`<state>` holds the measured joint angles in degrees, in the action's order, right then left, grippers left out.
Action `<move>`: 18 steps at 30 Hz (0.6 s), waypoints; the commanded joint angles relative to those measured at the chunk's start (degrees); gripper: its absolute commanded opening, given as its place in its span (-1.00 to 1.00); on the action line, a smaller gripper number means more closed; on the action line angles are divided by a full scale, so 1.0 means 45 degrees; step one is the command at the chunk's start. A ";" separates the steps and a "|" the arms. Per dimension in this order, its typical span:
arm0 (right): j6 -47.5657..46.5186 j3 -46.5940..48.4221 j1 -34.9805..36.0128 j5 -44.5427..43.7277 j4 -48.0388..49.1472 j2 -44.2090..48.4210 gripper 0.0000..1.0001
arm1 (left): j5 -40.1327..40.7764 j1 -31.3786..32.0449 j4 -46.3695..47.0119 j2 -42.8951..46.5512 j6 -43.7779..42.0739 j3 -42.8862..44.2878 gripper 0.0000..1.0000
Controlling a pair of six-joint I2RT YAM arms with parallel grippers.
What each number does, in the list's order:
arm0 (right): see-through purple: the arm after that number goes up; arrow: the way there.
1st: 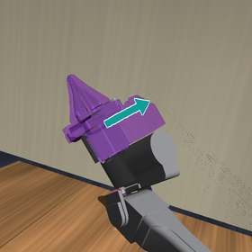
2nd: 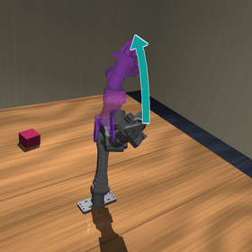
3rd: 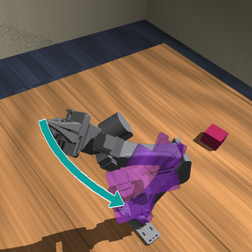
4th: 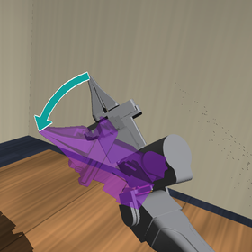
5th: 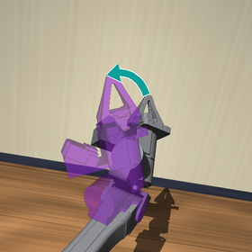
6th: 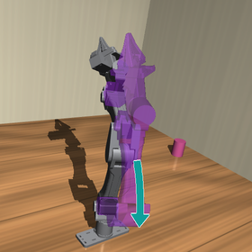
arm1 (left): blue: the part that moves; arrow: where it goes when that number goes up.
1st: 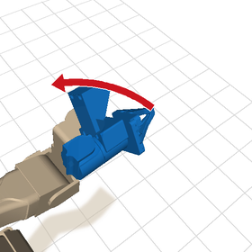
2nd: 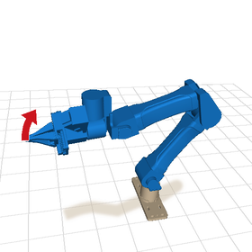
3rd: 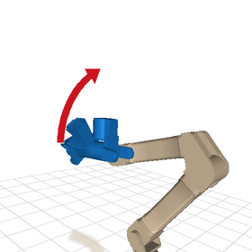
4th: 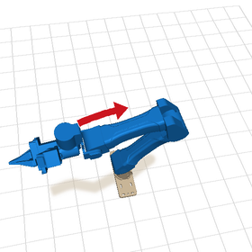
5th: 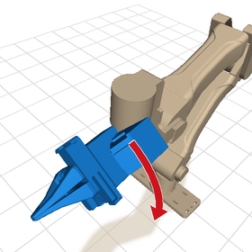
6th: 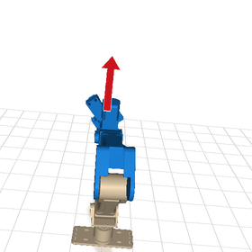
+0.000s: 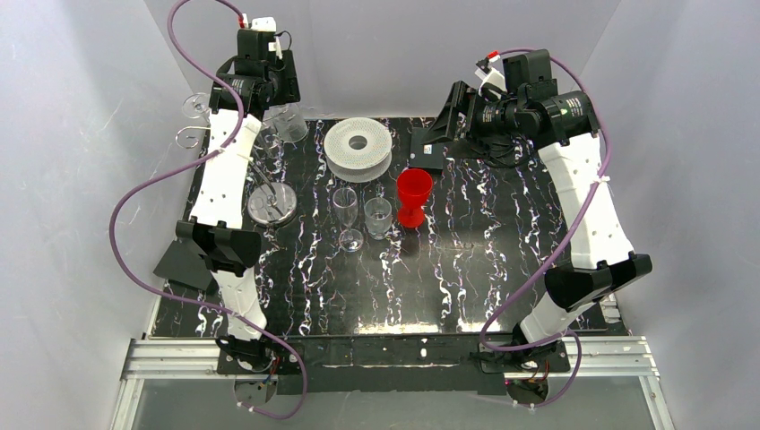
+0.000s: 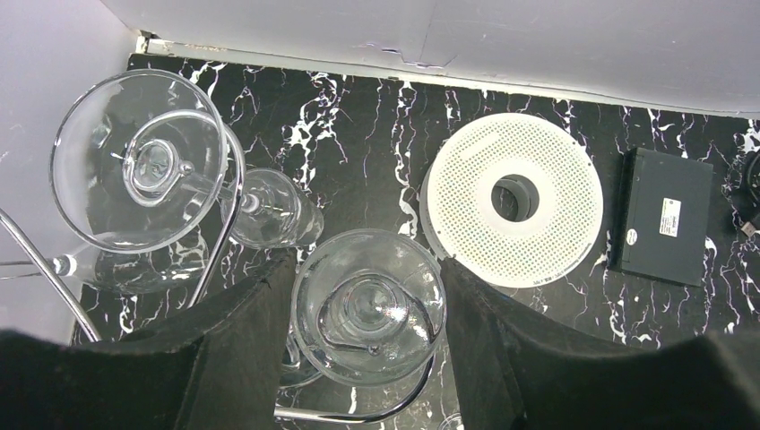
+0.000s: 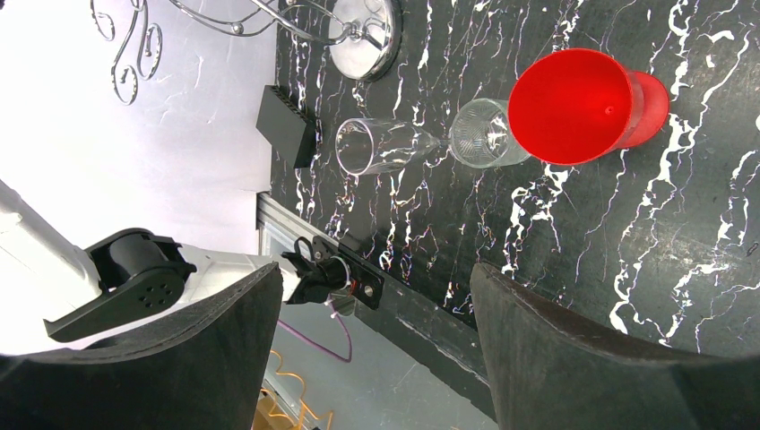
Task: Take the wine glass off the wine glass rack
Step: Pick up the wine glass from the wine rack.
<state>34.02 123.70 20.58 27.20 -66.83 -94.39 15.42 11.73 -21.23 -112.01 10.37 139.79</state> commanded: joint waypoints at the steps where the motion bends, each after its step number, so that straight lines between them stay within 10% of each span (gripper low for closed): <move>1: -0.0282 0.0460 -0.0097 0.0186 0.0143 0.0013 0.67 | 0.0007 -0.0086 0.0929 0.0658 0.0161 0.0518 -0.58; 18: -0.0279 0.0441 -0.0100 0.0186 0.0134 0.0008 0.67 | -0.0803 -0.0089 0.1418 0.0832 0.0525 0.0109 -0.62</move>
<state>34.02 123.70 20.58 27.20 -66.85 -94.39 12.56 11.57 -19.92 -112.01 11.68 139.79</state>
